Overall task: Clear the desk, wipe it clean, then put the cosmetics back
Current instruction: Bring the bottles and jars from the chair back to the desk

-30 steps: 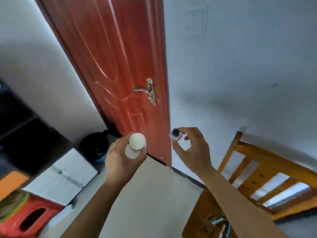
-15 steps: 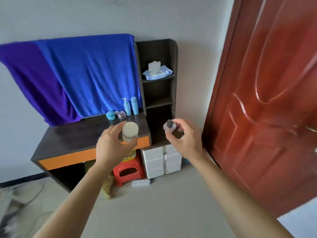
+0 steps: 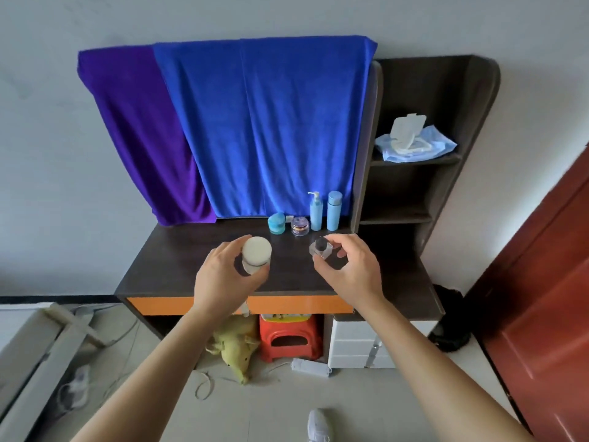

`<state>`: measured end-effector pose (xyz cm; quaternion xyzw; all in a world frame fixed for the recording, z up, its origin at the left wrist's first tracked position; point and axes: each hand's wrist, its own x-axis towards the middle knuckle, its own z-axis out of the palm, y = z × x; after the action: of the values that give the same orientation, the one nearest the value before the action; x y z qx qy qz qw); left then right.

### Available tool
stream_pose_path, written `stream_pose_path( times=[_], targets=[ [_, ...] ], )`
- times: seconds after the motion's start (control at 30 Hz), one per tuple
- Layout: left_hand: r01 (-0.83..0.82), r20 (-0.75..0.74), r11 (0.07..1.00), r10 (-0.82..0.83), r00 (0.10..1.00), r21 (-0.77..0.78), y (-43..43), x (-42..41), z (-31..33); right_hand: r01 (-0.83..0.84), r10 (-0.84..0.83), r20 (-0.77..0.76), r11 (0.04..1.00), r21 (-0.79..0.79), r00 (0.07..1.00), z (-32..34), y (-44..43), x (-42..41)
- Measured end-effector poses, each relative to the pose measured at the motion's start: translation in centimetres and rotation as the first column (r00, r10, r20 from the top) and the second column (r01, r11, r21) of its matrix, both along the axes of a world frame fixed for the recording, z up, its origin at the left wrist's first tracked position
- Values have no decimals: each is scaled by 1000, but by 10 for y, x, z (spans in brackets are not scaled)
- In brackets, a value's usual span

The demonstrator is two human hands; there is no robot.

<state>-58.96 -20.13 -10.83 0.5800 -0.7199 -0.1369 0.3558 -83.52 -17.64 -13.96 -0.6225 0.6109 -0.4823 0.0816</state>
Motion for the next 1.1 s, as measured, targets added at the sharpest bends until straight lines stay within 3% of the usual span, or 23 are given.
stream_pose_path(
  times=[0.37, 0.53, 0.73, 0.9, 1.1],
  targets=[
    [-66, -13, 993, 68, 998, 95, -225, 9, 9, -28, 19, 101, 996, 88, 995, -1, -247, 21],
    [-64, 17, 985, 62, 998, 160, -293, 45, -18, -32, 26, 38, 989, 141, 999, -20, -312, 50],
    [29, 19, 962, -36, 999, 273, -371, 92, -82, 116, -130, 27, 947, 301, 991, -61, -362, 89],
    [109, 60, 915, -143, 988, 389, -408, 117, -139, 246, -258, -46, 833, 495, 965, -118, -375, 140],
    [164, 133, 847, -265, 955, 506, -427, 118, -193, 290, -316, -73, 724, 626, 946, -181, -379, 171]
  ],
)
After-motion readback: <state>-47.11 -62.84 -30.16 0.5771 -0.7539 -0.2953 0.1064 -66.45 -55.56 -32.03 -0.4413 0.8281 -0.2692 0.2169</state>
